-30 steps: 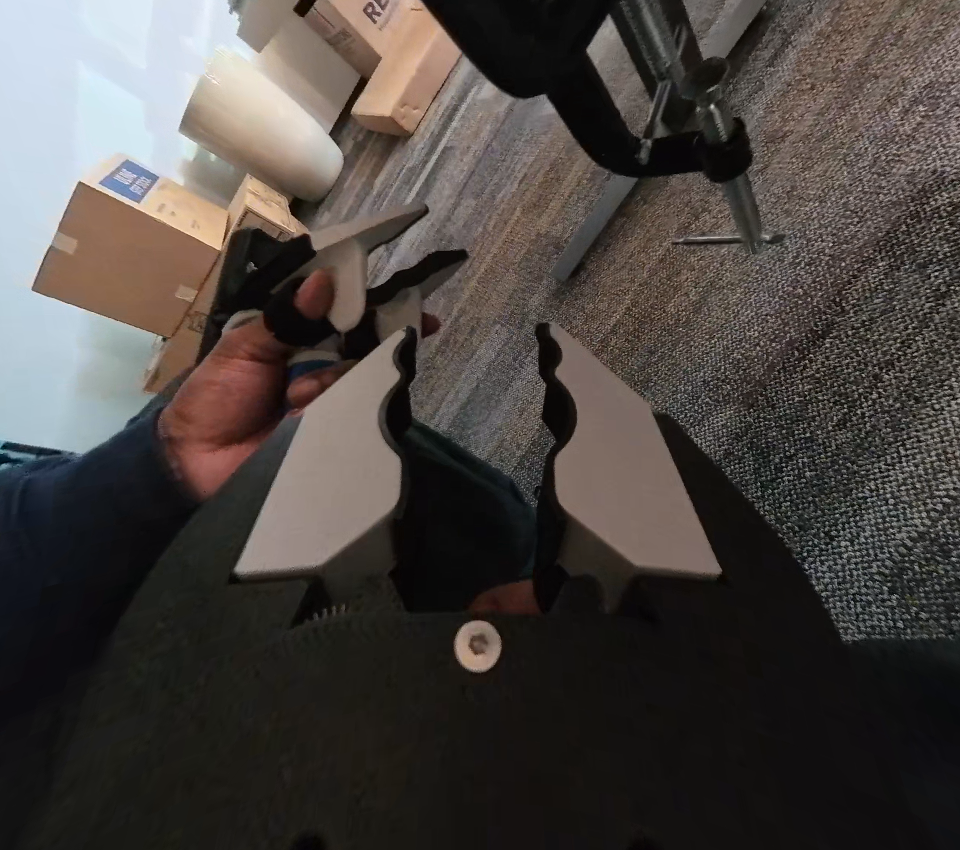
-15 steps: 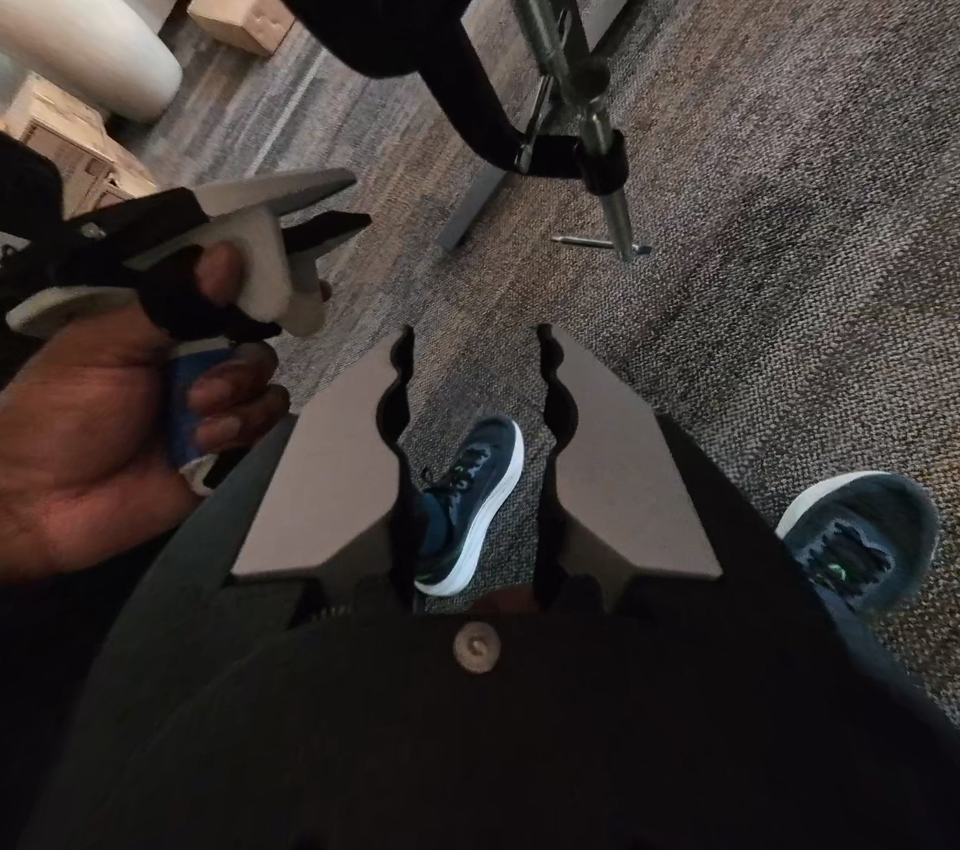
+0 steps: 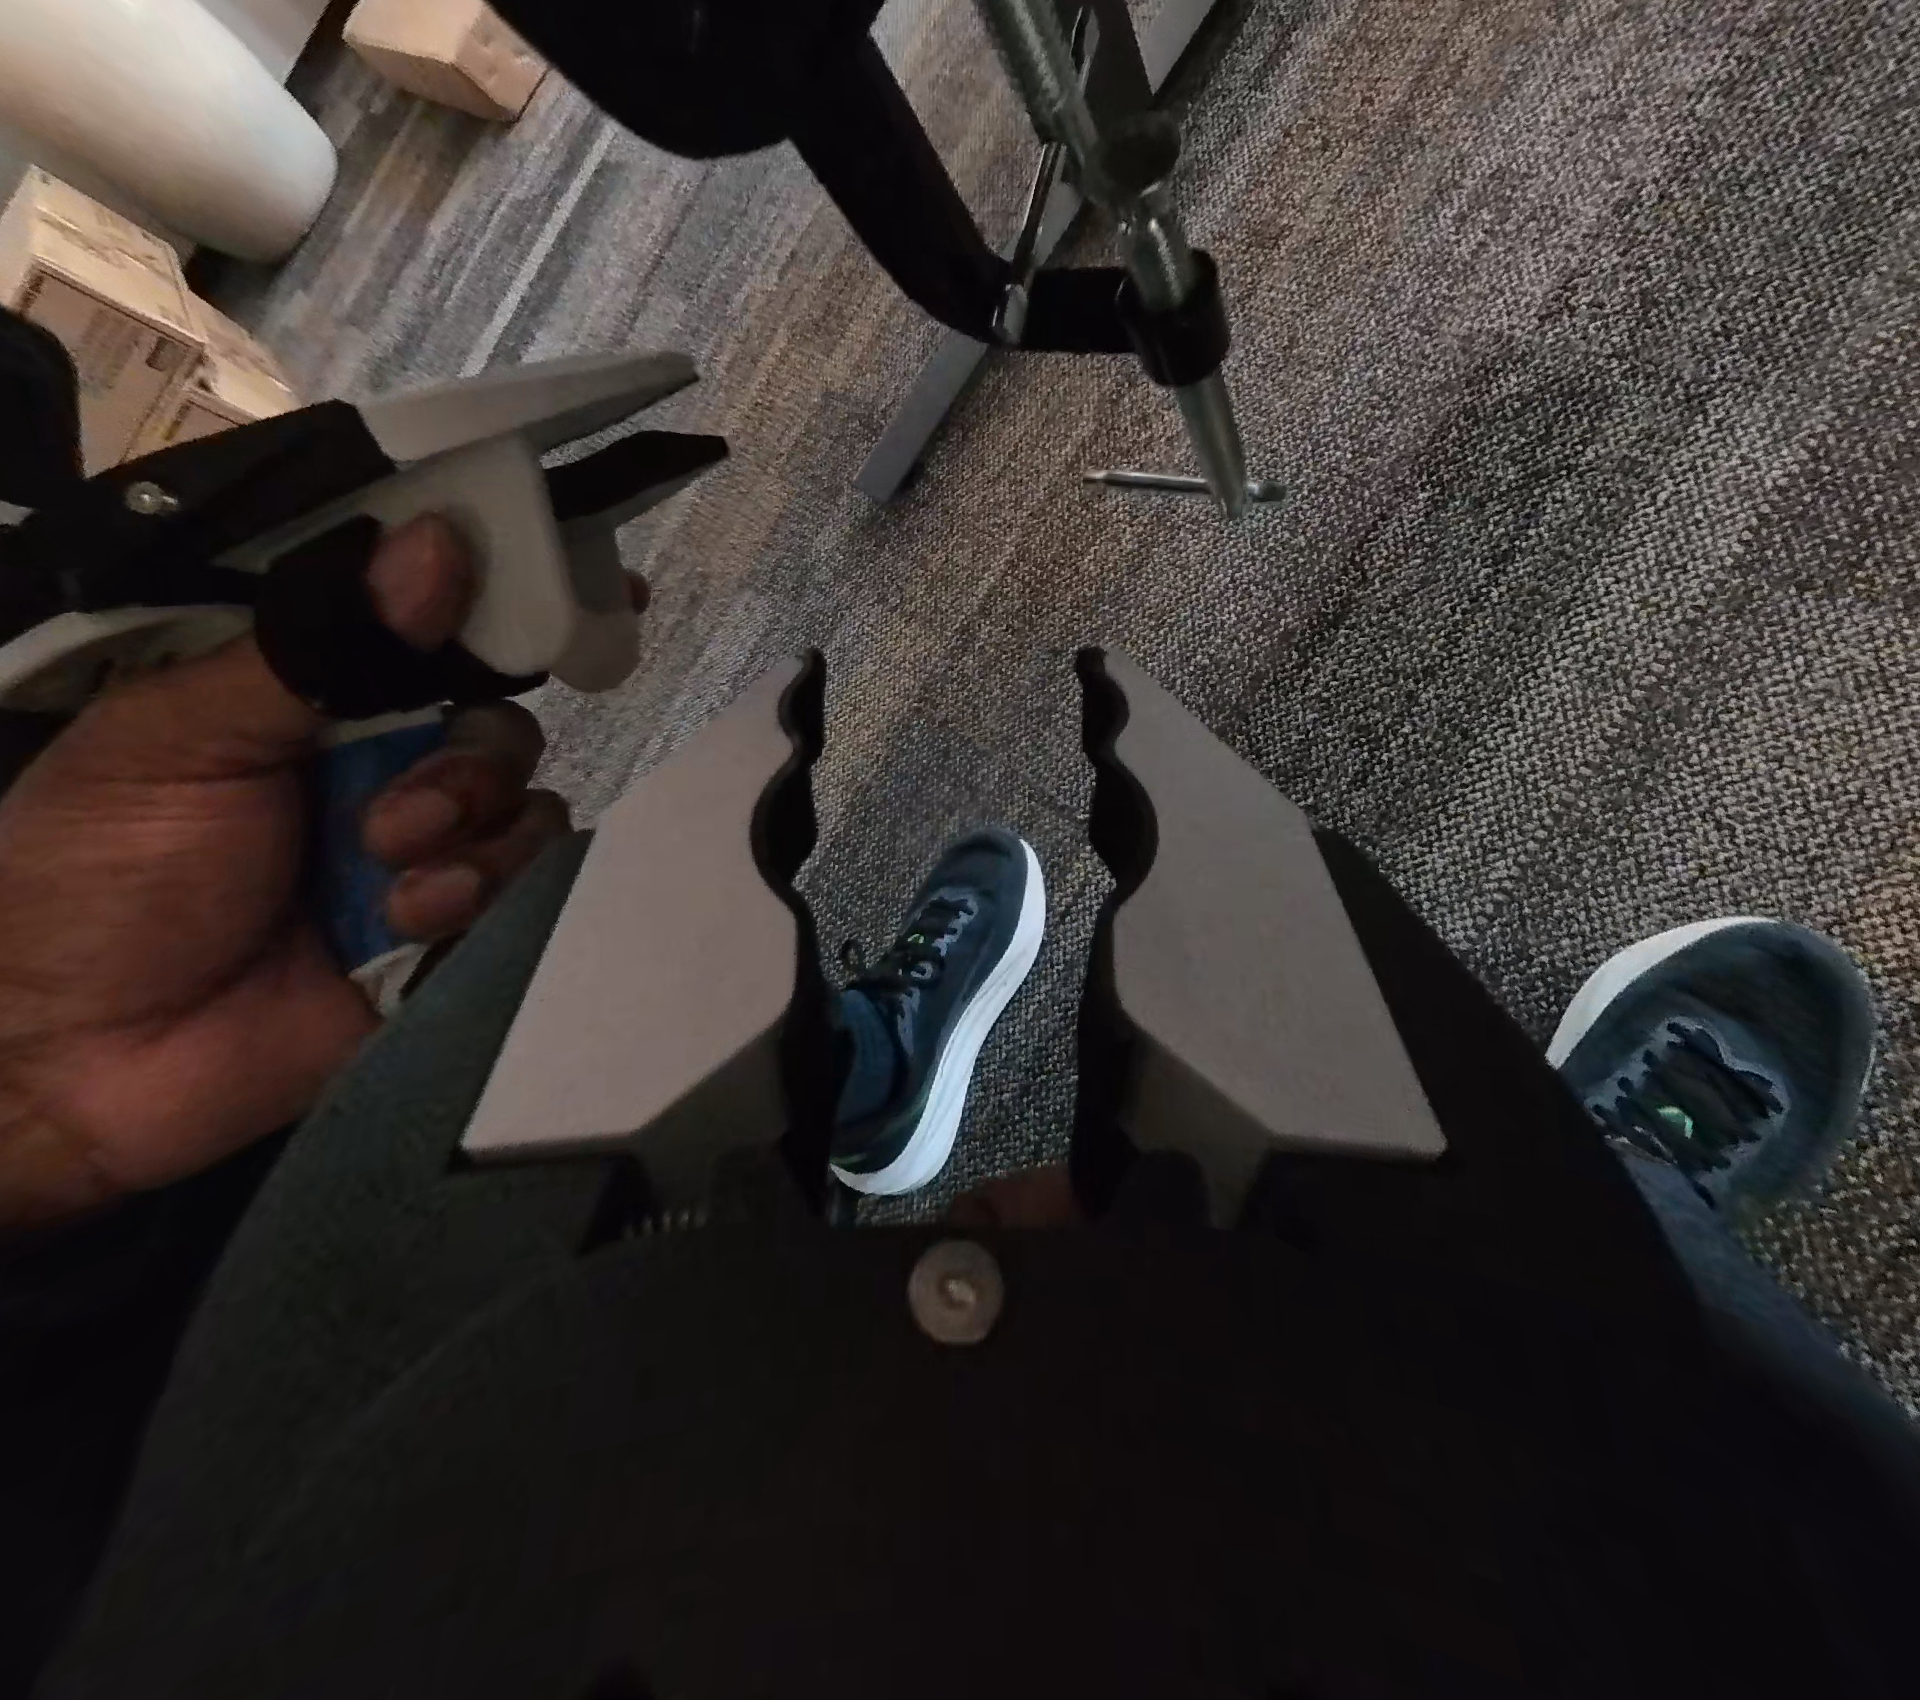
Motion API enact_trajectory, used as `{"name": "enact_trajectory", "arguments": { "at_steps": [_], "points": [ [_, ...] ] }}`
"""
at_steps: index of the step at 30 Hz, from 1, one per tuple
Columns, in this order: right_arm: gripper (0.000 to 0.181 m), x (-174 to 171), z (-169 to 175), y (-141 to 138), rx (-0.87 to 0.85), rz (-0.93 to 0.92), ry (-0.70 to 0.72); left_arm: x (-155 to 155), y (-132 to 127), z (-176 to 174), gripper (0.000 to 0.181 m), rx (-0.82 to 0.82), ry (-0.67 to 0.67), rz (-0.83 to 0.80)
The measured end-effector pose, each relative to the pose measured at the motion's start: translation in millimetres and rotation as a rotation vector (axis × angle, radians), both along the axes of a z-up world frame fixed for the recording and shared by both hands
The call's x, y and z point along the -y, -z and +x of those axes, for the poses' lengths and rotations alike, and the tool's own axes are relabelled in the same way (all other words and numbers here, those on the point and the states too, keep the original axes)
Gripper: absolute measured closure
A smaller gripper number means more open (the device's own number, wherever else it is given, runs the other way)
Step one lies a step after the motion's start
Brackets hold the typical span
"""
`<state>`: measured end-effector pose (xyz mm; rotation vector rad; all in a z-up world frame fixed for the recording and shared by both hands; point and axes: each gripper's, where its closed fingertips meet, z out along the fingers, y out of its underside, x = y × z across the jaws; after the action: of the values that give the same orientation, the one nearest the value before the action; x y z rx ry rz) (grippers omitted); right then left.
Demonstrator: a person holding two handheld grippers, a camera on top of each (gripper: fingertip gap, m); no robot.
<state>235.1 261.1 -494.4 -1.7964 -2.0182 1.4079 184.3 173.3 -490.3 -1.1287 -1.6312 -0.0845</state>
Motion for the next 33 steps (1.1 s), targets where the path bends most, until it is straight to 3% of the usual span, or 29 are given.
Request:
{"name": "enact_trajectory", "arguments": {
  "at_steps": [33],
  "points": [
    [0.127, 3.4, 3.3, 2.2, 0.027, -0.030, -0.013, -1.6, 8.7, 6.5, 0.123, 0.039, 0.019, -0.034]
  ]
}}
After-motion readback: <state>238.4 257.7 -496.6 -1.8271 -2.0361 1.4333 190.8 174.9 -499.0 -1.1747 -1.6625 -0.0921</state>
